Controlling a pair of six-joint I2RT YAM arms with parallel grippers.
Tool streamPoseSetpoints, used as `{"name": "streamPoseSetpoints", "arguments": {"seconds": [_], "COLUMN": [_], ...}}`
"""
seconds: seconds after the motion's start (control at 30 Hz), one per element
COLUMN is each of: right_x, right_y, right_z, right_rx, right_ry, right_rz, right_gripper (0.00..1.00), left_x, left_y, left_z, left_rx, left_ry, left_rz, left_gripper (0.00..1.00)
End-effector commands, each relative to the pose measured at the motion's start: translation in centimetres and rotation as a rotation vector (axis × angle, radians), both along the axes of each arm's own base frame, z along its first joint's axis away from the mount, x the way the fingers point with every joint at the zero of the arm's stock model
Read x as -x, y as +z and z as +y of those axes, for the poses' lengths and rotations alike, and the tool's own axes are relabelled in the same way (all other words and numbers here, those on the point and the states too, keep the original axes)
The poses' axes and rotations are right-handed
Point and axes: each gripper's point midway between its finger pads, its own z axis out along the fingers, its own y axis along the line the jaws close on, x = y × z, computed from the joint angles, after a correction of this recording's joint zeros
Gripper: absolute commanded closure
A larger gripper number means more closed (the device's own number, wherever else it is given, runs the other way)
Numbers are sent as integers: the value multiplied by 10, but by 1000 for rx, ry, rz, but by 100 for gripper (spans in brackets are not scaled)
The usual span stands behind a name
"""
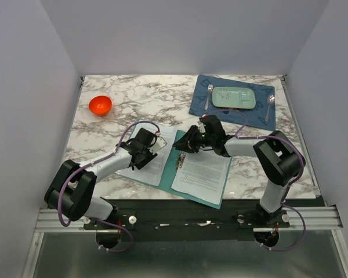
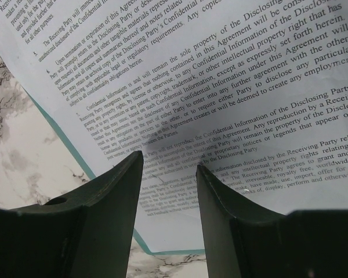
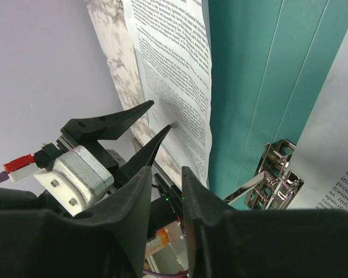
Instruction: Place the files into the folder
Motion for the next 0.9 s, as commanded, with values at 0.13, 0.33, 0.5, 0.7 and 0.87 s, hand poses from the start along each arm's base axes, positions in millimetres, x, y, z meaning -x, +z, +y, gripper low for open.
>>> {"name": "streamPoseSetpoints", "arguments": {"seconds": [0.13,0.33,0.5,0.7,0.87], "right_x": [14,13,13,25,35], "right_y": [1,27,49,56,55], "right_z": [1,-8,-18,-35,-47], "right_rx": [18,57,102,157,290], "right_ry": [15,11,22,34,50], "right_rz": [-13,-106,-224,-343,-449], "right_gripper": [67,62,59,90,100], "left_x": [-2,-21,-38,-55,-64], "left_y": [18,86,147,150,134], "left_z": [-3,-16,-35,-68,-94], "left_rx": [36,125,245,362,414], "left_ry": [20,60,96,166,190], "left_rz": [-13,-118,-192,-110,-44], "left_gripper": [44,34,6,1,1]}}
